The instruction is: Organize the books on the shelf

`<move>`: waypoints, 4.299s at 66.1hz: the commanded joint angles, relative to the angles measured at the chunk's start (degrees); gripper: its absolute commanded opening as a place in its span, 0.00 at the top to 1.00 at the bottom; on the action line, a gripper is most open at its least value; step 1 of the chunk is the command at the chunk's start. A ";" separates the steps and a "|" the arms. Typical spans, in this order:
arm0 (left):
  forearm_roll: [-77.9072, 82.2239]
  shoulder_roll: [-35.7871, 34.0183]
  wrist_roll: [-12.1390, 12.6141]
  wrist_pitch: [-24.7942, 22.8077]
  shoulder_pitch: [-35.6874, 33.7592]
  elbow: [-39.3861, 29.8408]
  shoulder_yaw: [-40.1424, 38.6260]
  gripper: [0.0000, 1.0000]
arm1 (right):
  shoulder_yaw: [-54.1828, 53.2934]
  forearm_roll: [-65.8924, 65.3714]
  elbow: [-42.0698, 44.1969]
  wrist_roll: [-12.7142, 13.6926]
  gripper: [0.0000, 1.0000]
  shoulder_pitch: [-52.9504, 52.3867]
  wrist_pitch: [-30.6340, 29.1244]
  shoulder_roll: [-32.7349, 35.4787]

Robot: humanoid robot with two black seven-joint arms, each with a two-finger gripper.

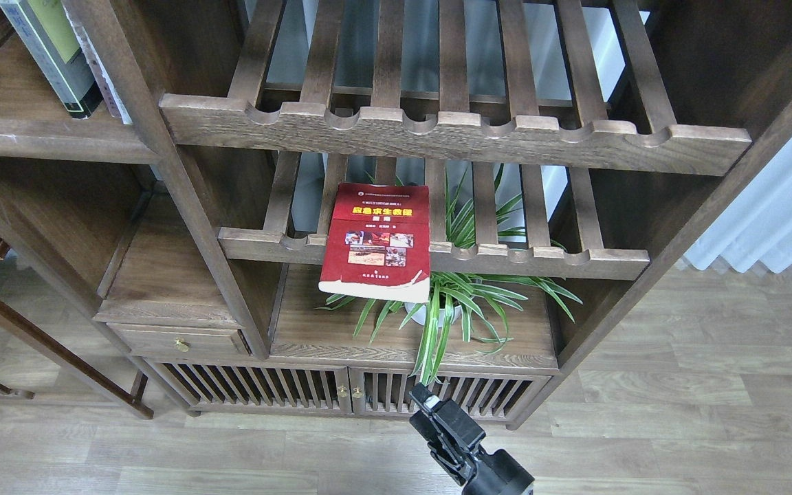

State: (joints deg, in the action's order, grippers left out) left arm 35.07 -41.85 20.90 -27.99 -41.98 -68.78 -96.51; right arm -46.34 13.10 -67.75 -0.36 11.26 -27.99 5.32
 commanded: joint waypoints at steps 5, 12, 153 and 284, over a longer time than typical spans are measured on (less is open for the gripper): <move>1.23 0.10 -0.16 -0.01 -3.81 0.67 4.22 0.95 | -0.15 -0.01 -0.02 0.01 0.11 -0.01 -0.01 -0.31; 2.64 0.19 -0.25 -0.01 -5.83 3.13 5.37 0.95 | -0.15 -0.01 -0.10 0.01 0.11 -0.01 -0.01 -0.31; -3.69 6.52 -8.07 -0.01 -18.22 18.86 25.76 0.51 | -1.47 2.81 0.07 -0.69 0.08 -4.93 -0.01 -1.81; -18.63 17.15 -7.81 -0.01 45.58 -15.24 -7.29 0.00 | -2.26 4.04 0.07 -4.12 0.07 -4.67 -0.01 -2.25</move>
State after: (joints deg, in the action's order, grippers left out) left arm 16.43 -27.20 13.10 -27.99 1.47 -84.10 -105.72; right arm -48.66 17.24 -67.80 -3.90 6.59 -27.99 3.10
